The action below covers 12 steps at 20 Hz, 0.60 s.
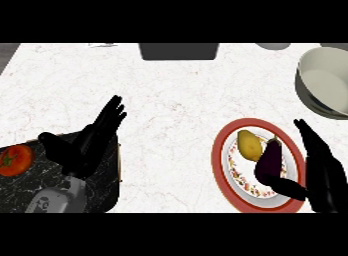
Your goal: Pick the lemon from the plate and place it in the bowl
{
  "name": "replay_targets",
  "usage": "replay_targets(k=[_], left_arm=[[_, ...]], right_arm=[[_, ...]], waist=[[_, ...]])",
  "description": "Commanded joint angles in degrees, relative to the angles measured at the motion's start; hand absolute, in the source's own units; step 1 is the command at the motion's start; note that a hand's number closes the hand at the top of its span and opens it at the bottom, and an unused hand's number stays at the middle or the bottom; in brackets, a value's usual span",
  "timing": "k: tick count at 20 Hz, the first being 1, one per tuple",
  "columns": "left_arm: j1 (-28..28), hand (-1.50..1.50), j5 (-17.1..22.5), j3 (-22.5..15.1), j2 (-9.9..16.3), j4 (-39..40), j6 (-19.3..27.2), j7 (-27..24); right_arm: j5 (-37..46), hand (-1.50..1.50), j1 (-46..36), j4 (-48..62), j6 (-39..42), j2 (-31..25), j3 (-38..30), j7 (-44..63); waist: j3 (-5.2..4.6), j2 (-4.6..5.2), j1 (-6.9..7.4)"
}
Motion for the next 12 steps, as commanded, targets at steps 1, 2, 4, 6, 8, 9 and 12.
replay_targets(k=[1, 2, 4, 6, 8, 9, 12], left_arm=[[0.3, 0.00, 0.6, -0.3, 0.6, -0.3, -2.0, -0.3], [-0.8, 0.00, -0.1, 0.3, 0.1, -0.3, -0.4, -0.2], [0.7, 0.00, 0.2, -0.6, -0.5, -0.3, -0.6, 0.2], [0.7, 0.00, 0.2, -1.0, 0.1, -1.8, -1.4, 0.7], [-1.6, 0.00, 0.0, 0.3, -0.1, 1.3, -1.3, 0.4], [1.9, 0.00, 0.0, -0.5, 0.0, 1.1, -3.0, -2.6], [-1.9, 0.00, 1.1, 0.7, -0.6, 0.3, -1.9, 1.0]], right_arm=[[7.8, -1.50, -3.1, -3.1, 11.1, 0.6, 2.0, 18.0], [7.7, -1.50, -3.9, -6.3, 15.4, 0.0, 2.0, 22.0], [7.0, -1.50, -7.1, -9.1, 23.4, 1.6, 3.8, 29.2], [7.0, -1.50, -11.6, -9.0, 29.1, 6.3, 6.1, 37.0], [4.1, -1.50, -16.6, -6.4, 33.5, 9.1, 4.1, 41.1], [2.8, -1.50, -18.7, -4.8, 35.0, 10.7, 3.1, 42.2], [2.8, -1.50, -22.3, -2.7, 38.8, 14.5, 2.7, 47.3]], waist=[[-0.01, 0.23, 1.14], [0.05, 0.13, 0.75], [0.11, 0.16, 1.39], [0.22, 0.23, 2.39], [0.38, 0.61, 1.87], [0.39, 0.61, 2.33], [0.41, 0.51, 1.89]])
